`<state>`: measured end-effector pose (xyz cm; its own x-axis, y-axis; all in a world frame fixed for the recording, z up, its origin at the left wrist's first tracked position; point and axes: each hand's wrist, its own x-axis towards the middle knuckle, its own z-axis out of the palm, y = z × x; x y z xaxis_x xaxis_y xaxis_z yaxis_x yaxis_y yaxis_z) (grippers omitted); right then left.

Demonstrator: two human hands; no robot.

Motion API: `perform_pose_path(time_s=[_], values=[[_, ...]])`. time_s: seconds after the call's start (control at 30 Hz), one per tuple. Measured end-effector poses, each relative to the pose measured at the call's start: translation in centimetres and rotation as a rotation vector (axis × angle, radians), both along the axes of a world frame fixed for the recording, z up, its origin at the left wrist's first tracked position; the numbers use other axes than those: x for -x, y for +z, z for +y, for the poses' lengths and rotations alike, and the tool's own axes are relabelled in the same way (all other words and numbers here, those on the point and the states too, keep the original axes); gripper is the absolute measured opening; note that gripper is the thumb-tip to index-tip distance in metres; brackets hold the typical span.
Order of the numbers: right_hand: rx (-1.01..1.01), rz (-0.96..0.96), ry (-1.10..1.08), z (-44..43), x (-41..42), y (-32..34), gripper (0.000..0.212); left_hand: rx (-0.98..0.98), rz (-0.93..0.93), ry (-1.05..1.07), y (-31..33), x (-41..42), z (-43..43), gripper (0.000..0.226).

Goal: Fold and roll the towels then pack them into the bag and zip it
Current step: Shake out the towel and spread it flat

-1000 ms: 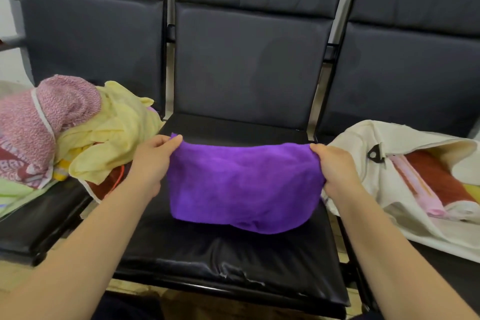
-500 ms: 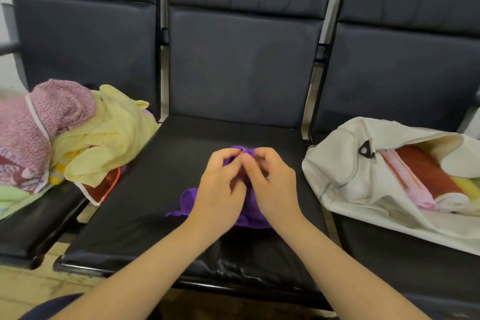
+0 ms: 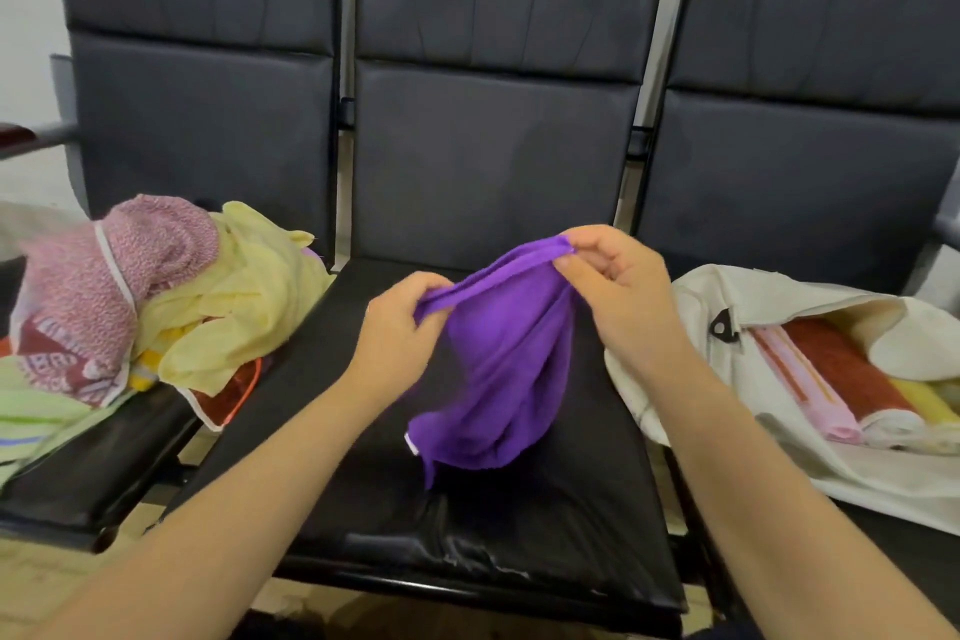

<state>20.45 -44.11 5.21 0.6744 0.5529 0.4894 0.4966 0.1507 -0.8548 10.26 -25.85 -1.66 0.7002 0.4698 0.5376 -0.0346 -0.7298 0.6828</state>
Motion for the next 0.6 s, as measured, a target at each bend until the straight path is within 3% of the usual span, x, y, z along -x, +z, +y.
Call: perform_pose_path(time_s=[0.17, 0.3, 0.43, 0.6], values=[[0.029, 0.122, -0.096, -0.4, -3.2, 4.4, 0.02, 0.29, -0.104, -0.123, 6.6, -0.8, 1.9, 0.021], [0.077, 0.222, -0.034, -0.6, -3.8, 7.8, 0.014, 0.475, -0.293, -0.137, 11.2, -1.3, 1.4, 0.016], [-0.088, 0.433, 0.18, -1.8, -2.2, 10.4, 0.014, 0.445, -0.432, -0.146, 14.4, 0.0, 0.0, 0.019], [-0.098, 0.356, 0.159, -2.8, -1.0, 11.9, 0.007, 0.372, -0.488, -0.117, 16.2, 1.1, -0.7, 0.017]])
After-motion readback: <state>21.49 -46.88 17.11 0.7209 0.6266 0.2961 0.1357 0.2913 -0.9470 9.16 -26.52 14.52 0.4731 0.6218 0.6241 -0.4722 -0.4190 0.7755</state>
